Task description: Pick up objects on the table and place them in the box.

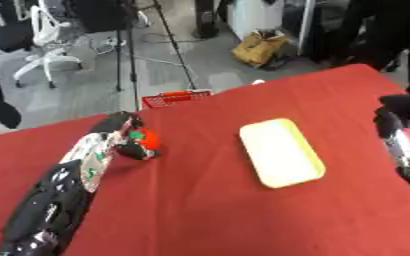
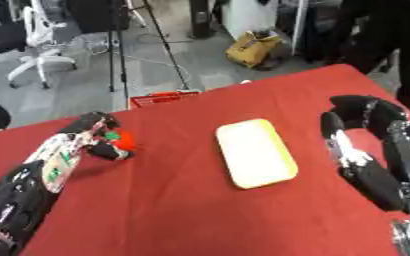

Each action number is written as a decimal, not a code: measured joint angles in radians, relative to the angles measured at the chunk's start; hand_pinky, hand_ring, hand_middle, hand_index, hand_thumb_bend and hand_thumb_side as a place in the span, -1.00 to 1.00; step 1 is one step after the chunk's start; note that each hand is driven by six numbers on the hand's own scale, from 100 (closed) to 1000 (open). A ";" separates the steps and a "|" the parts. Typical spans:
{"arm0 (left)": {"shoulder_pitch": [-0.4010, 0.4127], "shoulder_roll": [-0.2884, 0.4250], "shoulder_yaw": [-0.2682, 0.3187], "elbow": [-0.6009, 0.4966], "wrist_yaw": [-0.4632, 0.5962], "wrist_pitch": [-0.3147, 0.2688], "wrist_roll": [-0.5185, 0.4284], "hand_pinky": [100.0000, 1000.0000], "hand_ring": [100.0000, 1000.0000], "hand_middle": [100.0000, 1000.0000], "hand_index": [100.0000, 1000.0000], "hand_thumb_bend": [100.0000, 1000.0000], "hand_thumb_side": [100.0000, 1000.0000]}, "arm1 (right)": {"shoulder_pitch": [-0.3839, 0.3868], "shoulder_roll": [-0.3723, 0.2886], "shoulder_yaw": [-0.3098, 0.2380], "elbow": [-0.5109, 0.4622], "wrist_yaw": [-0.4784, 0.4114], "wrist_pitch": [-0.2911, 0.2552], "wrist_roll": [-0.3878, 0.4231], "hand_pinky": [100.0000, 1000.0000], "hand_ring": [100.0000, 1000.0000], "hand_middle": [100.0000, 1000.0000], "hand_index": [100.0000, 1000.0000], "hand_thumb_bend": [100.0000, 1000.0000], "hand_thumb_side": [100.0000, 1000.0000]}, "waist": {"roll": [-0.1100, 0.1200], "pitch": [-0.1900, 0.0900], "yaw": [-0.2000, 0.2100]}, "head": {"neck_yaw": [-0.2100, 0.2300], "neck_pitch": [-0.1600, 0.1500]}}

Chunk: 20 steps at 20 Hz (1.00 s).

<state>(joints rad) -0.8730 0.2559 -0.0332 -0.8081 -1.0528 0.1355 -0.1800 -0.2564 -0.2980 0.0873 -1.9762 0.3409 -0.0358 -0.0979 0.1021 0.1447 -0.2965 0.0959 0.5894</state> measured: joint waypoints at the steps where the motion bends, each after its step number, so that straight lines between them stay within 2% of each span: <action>1: 0.001 -0.003 0.000 0.001 -0.007 0.005 0.006 0.38 0.25 0.34 0.55 0.36 -0.45 | 0.000 0.000 0.000 0.000 0.000 0.000 0.000 0.16 0.17 0.12 0.47 -0.45 0.26 | 0.000 0.002 -0.001 | 0.001 -0.002; 9: 0.001 -0.005 0.003 0.015 -0.058 0.045 0.046 0.37 0.22 0.30 0.52 0.24 -0.46 | -0.007 0.000 0.003 0.000 0.000 -0.003 0.000 0.16 0.17 0.12 0.47 -0.45 0.26 | 0.007 0.007 -0.012 | 0.004 -0.011; 16: 0.002 -0.012 0.009 0.034 -0.062 0.055 0.055 0.35 0.16 0.25 0.49 0.17 -0.48 | -0.007 0.000 0.005 0.000 0.000 -0.005 0.001 0.16 0.17 0.12 0.47 -0.44 0.25 | 0.010 0.010 -0.018 | 0.005 -0.017; 18: 0.002 -0.012 0.011 0.038 -0.062 0.055 0.054 0.28 0.07 0.15 0.43 -0.01 -0.49 | -0.007 0.000 0.005 0.000 0.000 -0.006 0.001 0.16 0.17 0.12 0.47 -0.44 0.25 | 0.011 0.012 -0.019 | 0.005 -0.019; 19: 0.002 -0.012 0.011 0.041 -0.062 0.056 0.053 0.25 0.00 0.08 0.36 -0.17 -0.53 | -0.007 0.000 0.005 0.000 0.000 -0.006 0.001 0.16 0.17 0.12 0.47 -0.44 0.25 | 0.011 0.013 -0.020 | 0.005 -0.019; 20: 0.002 -0.012 0.012 0.043 -0.062 0.057 0.053 0.25 0.00 0.08 0.36 -0.17 -0.53 | -0.008 0.000 0.005 0.000 0.000 -0.006 0.000 0.16 0.17 0.12 0.47 -0.44 0.25 | 0.012 0.014 -0.022 | 0.005 -0.019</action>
<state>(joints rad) -0.8711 0.2441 -0.0216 -0.7655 -1.1152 0.1925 -0.1265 -0.2640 -0.2980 0.0927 -1.9763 0.3409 -0.0422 -0.0974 0.1137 0.1584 -0.3180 0.1008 0.5706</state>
